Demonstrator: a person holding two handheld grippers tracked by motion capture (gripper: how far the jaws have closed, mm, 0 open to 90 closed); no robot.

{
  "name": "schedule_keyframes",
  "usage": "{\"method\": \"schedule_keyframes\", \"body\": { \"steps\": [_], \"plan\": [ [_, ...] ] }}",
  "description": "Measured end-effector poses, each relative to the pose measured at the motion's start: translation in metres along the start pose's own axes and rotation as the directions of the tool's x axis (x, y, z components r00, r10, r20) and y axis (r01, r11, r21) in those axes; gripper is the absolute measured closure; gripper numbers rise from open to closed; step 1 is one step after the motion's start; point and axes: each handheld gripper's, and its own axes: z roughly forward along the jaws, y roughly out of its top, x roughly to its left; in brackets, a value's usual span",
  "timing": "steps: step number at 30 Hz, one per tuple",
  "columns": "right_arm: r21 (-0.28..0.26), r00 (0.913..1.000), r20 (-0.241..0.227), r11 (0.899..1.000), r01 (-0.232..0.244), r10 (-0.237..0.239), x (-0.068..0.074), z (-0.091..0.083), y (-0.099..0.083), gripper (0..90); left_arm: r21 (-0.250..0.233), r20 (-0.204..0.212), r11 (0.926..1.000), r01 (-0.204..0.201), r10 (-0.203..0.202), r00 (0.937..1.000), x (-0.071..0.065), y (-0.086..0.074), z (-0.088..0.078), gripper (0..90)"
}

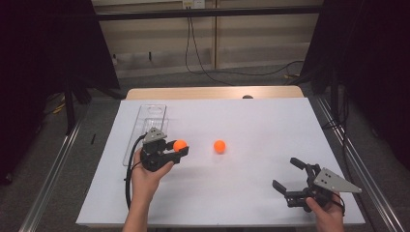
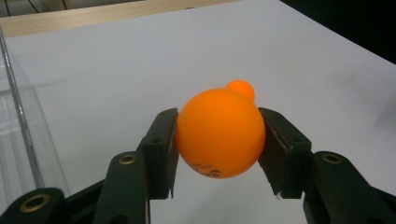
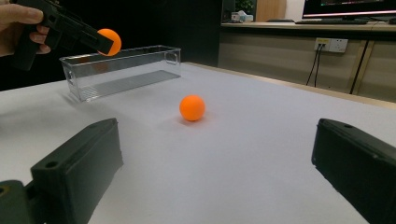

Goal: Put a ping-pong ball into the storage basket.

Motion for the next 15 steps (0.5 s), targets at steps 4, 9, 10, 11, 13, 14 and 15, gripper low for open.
{"method": "schedule_keyframes", "body": {
  "steps": [4, 9, 10, 11, 13, 14, 15],
  "plan": [
    [-0.001, 1.0000, 0.000, 1.000, -0.001, 0.001, -0.0001, -0.0001, 0.0000, 1.1, 0.001, -0.004, 1.0000, 0.003, -0.003, 1.0000, 0.0013, -0.0002, -0.0012, 50.9],
    [-0.001, 1.0000, 0.000, 1.000, -0.001, 0.001, 0.0000, 0.0000, 0.0001, 1.1, -0.004, -0.008, 0.9999, 0.009, -0.009, 0.9999, 0.0027, -0.0003, -0.0021, 50.9],
    [-0.001, 1.0000, 0.000, 1.000, -0.001, 0.001, -0.0001, -0.0001, 0.0001, 1.1, -0.004, -0.010, 1.0000, 0.008, -0.008, 0.9999, 0.0033, -0.0003, -0.0024, 50.9],
    [-0.001, 1.0000, 0.001, 1.000, -0.001, 0.001, 0.0000, -0.0001, 0.0000, 1.1, -0.002, -0.012, 1.0000, 0.005, -0.005, 0.9999, 0.0041, -0.0003, -0.0030, 50.9],
    [-0.001, 1.0000, 0.000, 1.000, -0.001, 0.001, 0.0000, -0.0001, 0.0001, 1.1, -0.005, -0.014, 1.0000, 0.008, -0.009, 0.9999, 0.0048, -0.0005, -0.0037, 50.9],
    [-0.001, 1.0000, 0.000, 1.000, -0.001, 0.001, 0.0001, 0.0000, 0.0001, 1.2, -0.004, -0.017, 1.0000, 0.008, -0.008, 0.9998, 0.0053, -0.0006, -0.0041, 50.9],
    [0.000, 1.0000, 0.000, 1.000, 0.000, 0.000, 0.0000, 0.0000, 0.0000, 1.1, -0.003, -0.018, 1.0000, 0.009, -0.009, 0.9998, 0.0055, -0.0006, -0.0043, 50.9]
  ]
}}
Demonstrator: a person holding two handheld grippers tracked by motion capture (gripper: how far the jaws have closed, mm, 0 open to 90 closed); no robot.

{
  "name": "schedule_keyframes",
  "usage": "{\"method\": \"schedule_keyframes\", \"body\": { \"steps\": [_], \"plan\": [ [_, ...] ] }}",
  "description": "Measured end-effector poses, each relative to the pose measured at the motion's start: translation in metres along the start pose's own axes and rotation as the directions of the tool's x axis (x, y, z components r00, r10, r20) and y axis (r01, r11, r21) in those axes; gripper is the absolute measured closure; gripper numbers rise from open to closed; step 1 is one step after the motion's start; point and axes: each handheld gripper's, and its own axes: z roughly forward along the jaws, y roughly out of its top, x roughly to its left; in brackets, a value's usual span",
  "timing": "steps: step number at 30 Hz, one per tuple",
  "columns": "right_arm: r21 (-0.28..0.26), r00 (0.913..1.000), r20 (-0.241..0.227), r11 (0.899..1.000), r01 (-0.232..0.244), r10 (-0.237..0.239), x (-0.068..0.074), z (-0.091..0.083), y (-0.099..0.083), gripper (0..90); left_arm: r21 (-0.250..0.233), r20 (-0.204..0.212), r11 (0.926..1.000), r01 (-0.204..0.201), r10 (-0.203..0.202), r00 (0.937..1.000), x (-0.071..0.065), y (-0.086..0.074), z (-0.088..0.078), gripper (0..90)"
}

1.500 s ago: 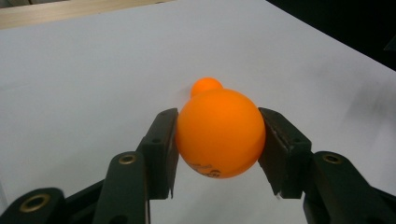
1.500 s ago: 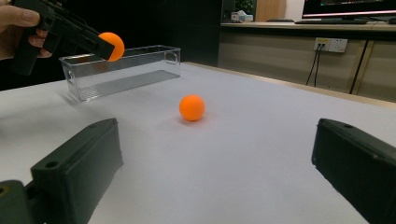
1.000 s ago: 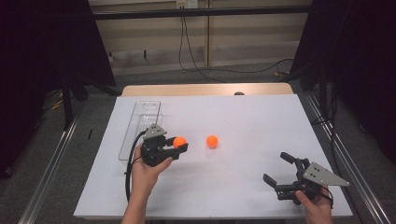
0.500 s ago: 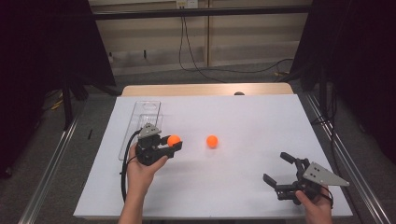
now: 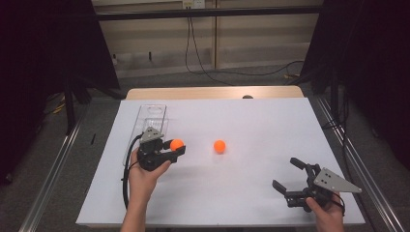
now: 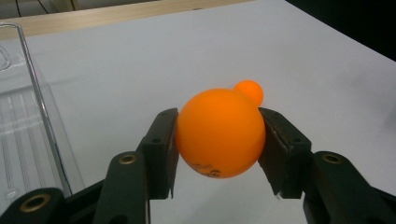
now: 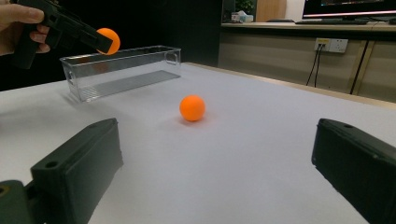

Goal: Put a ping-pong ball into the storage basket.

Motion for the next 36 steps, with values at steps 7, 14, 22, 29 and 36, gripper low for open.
{"method": "schedule_keyframes", "body": {
  "steps": [7, 14, 22, 29, 36],
  "plan": [
    [-0.001, 1.0000, -0.001, 1.000, -0.002, 0.002, 0.000, 0.000, 0.000, 1.1, 0.001, -0.014, 1.0000, -0.005, 0.005, 0.9999, 0.001, 0.000, -0.001, 50.9],
    [-0.001, 1.0000, -0.001, 1.000, -0.001, 0.001, 0.000, 0.000, 0.000, 1.1, 0.000, -0.020, 1.0000, -0.007, 0.007, 0.9998, 0.001, 0.000, -0.002, 51.0],
    [0.000, 1.0000, -0.002, 1.000, 0.000, 0.000, 0.000, 0.000, 0.000, 1.1, -0.008, -0.032, 1.0000, -0.005, 0.005, 0.9995, 0.005, 0.001, -0.006, 50.9],
    [0.000, 1.0000, -0.002, 1.000, 0.000, 0.000, 0.000, 0.000, 0.000, 1.1, -0.018, -0.043, 0.9998, 0.004, -0.005, 0.9990, 0.008, 0.001, -0.010, 50.9],
    [0.000, 1.0000, -0.002, 1.000, 0.000, 0.000, 0.000, 0.000, 0.000, 1.1, -0.029, -0.057, 0.9995, 0.016, -0.017, 0.9983, 0.013, 0.000, -0.014, 50.9]
  ]
}}
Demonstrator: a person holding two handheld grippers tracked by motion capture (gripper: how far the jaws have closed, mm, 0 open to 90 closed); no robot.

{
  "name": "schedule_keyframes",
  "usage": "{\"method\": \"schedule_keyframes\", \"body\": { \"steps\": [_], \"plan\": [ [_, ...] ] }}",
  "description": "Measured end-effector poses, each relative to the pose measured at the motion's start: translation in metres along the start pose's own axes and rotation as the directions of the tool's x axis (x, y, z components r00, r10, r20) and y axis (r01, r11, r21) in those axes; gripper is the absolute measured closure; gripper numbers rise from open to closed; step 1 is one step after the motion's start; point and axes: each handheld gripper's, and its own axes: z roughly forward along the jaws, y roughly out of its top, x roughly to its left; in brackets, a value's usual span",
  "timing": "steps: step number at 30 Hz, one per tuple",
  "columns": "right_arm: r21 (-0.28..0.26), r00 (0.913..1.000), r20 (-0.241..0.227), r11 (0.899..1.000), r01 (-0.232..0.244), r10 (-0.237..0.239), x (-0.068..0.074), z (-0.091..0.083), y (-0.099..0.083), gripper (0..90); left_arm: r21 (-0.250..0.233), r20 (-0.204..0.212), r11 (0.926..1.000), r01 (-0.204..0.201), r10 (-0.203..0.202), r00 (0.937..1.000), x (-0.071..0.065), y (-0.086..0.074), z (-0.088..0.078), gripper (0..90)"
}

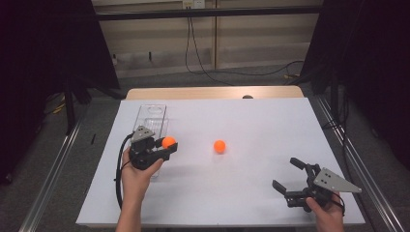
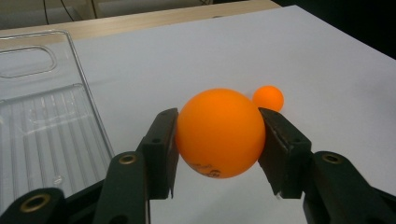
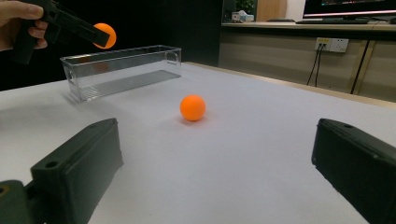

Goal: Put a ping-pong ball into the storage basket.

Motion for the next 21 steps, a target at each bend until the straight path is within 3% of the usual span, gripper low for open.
{"method": "schedule_keyframes", "body": {
  "steps": [21],
  "plan": [
    [0.000, 1.0000, 0.002, 1.000, -0.001, 0.001, -0.0001, 0.0000, 0.0000, 1.1, -0.009, -0.033, 1.0000, -0.002, 0.002, 0.9995, 0.0075, -0.0006, -0.0062, 50.9]
  ]
}}
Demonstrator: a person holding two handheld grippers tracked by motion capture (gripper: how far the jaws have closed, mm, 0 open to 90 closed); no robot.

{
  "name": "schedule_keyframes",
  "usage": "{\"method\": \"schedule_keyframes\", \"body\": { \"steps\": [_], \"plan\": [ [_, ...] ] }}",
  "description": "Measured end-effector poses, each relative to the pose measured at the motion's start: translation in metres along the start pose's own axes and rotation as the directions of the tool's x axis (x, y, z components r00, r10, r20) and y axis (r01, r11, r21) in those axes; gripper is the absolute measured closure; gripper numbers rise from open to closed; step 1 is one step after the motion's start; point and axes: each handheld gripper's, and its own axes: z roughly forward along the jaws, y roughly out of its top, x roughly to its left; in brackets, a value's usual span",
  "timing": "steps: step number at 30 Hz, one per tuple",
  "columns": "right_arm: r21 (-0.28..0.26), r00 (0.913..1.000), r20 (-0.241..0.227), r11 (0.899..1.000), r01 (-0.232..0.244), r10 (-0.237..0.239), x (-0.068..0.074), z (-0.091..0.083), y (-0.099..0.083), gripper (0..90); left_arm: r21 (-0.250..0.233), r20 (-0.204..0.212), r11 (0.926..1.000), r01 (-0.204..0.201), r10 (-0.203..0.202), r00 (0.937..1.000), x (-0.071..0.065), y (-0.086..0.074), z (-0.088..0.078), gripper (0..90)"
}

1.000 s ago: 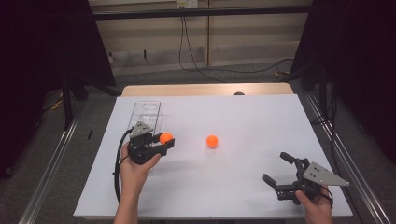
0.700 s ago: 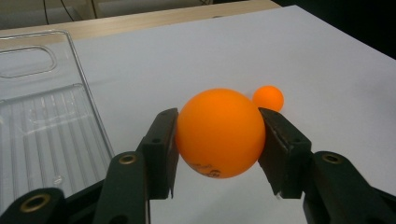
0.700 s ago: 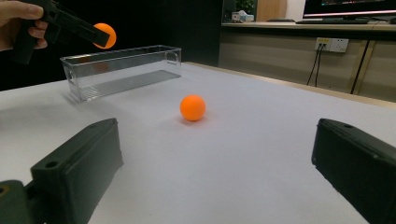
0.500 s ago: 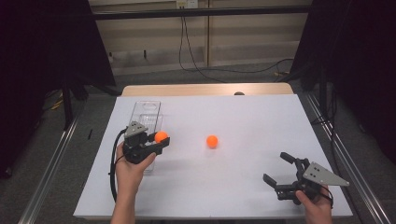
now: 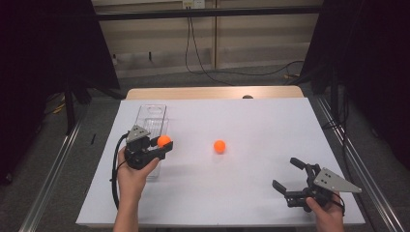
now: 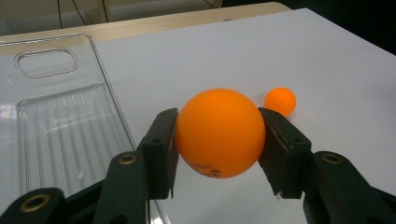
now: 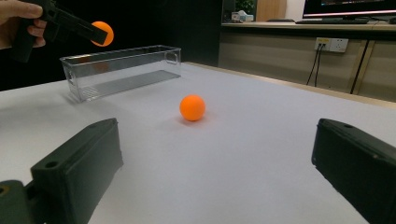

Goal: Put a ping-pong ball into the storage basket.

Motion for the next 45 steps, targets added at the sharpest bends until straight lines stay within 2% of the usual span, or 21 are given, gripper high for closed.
{"method": "schedule_keyframes", "body": {
  "steps": [45],
  "plan": [
    [0.002, 1.0000, -0.002, 1.000, 0.001, -0.001, 0.000, 0.000, 0.000, 1.2, -0.008, -0.034, 0.9999, 0.012, -0.012, 0.9994, 0.013, -0.003, -0.006, 51.0]
  ]
}}
